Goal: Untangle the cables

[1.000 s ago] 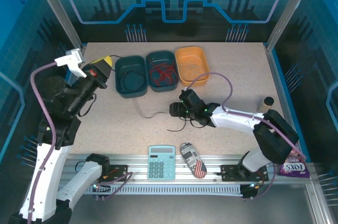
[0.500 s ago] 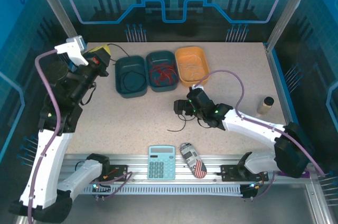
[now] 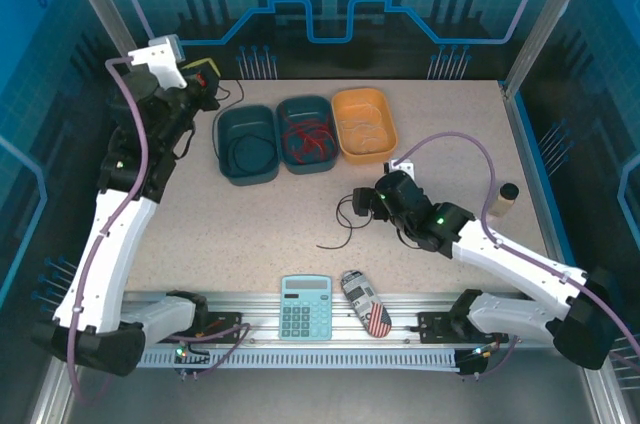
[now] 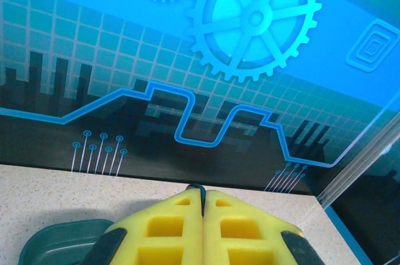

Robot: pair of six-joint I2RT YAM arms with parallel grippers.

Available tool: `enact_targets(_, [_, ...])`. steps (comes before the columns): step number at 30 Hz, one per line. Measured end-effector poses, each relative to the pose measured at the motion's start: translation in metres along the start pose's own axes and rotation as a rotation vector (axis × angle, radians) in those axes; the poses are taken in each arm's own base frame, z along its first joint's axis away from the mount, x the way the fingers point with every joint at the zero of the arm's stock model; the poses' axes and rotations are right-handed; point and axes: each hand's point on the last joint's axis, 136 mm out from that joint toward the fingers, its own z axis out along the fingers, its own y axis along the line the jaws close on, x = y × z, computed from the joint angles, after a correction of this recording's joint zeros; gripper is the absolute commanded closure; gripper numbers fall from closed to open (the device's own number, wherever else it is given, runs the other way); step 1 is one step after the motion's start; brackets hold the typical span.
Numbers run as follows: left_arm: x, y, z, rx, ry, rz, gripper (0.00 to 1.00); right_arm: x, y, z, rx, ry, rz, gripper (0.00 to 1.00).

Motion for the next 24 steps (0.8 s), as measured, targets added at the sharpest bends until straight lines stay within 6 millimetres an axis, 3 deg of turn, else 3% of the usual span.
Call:
enact_targets(15, [0.014,0.05,0.047,-0.129,0.035,0.036,1.0,0.004,-0.009,-0.003,0.036,0.011,-0.015,0.0])
enact_targets(24, [0.021,0.058,0.06,-0.143,0.05,0.041,1.0,0.006,-0.012,-0.003,0.046,0.022,-0.021,0.0])
